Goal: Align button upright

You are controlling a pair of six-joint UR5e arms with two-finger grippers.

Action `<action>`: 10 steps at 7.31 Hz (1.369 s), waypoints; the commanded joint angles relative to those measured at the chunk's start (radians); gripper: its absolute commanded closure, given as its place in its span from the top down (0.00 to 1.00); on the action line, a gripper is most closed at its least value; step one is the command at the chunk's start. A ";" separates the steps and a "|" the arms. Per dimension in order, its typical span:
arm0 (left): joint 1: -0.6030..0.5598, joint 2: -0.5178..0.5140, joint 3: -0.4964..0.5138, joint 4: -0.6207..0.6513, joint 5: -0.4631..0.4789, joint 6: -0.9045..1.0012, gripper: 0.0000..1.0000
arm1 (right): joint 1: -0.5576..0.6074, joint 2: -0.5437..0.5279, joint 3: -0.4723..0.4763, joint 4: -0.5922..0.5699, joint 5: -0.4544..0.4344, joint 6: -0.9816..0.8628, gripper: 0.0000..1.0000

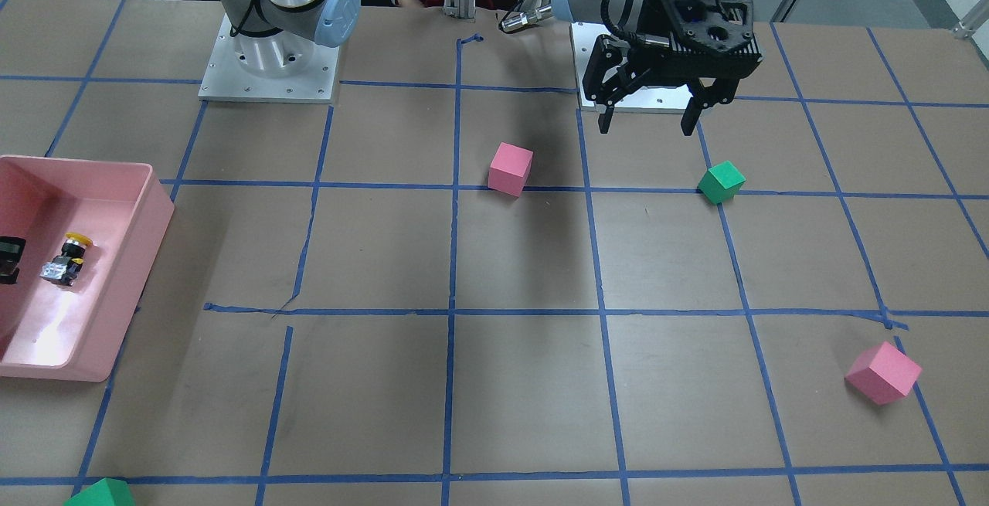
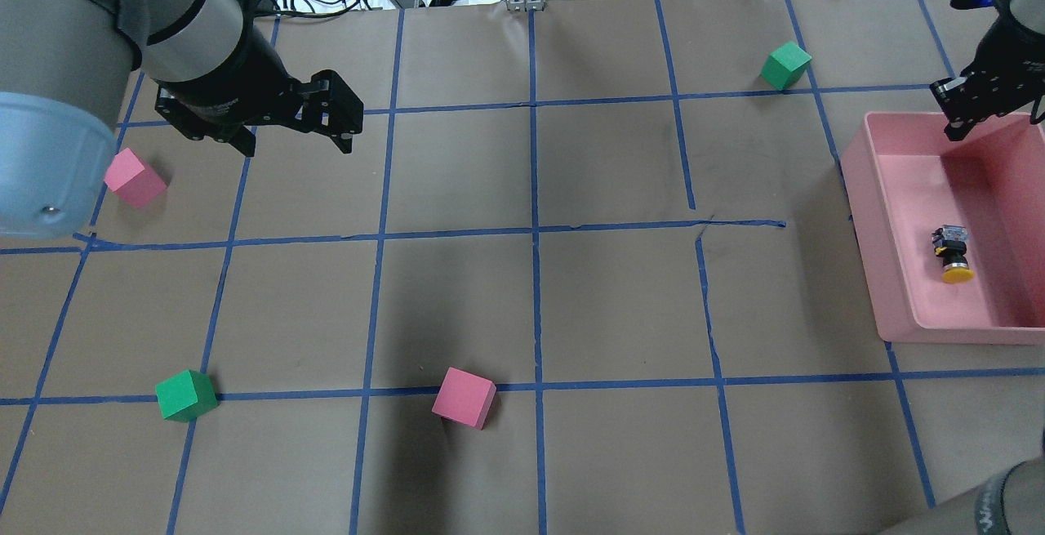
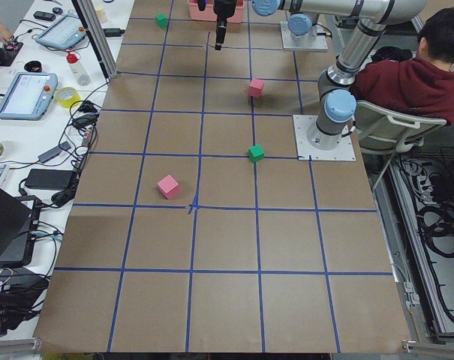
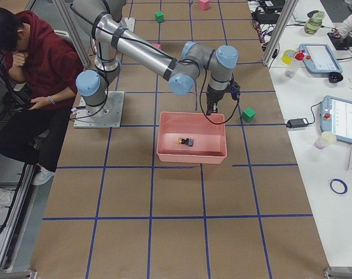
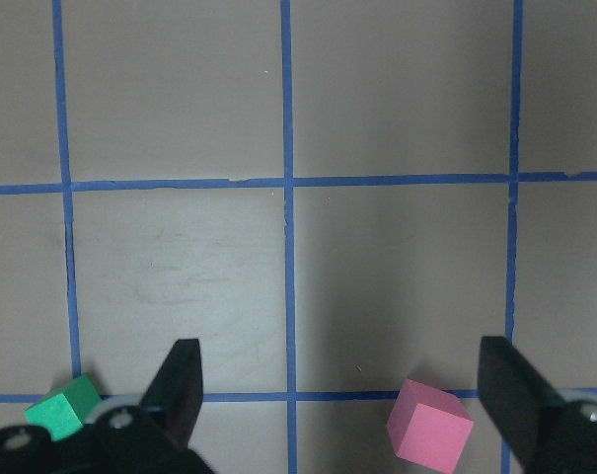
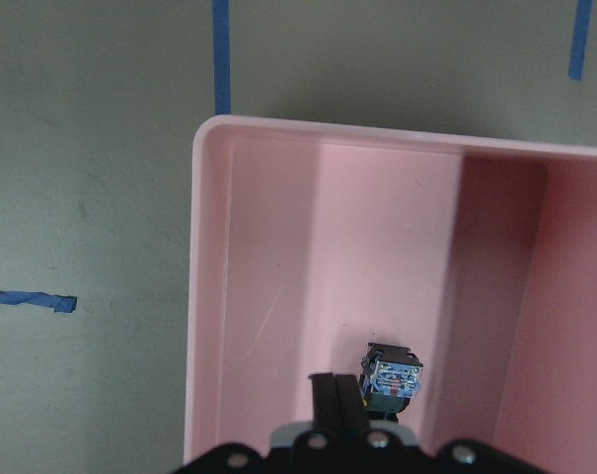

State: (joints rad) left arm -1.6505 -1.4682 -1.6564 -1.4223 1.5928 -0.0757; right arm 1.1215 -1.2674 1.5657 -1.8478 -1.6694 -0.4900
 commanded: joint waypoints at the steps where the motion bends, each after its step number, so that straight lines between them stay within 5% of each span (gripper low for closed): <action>1: 0.000 -0.001 0.000 0.002 -0.001 0.001 1.00 | -0.002 -0.001 -0.004 -0.010 0.007 -0.009 1.00; 10: 0.001 0.002 0.006 0.002 0.003 -0.004 1.00 | -0.111 -0.049 0.120 0.044 0.025 -0.163 1.00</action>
State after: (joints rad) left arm -1.6494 -1.4657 -1.6538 -1.4205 1.5947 -0.0644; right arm 1.0143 -1.3108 1.6562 -1.8014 -1.6453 -0.6470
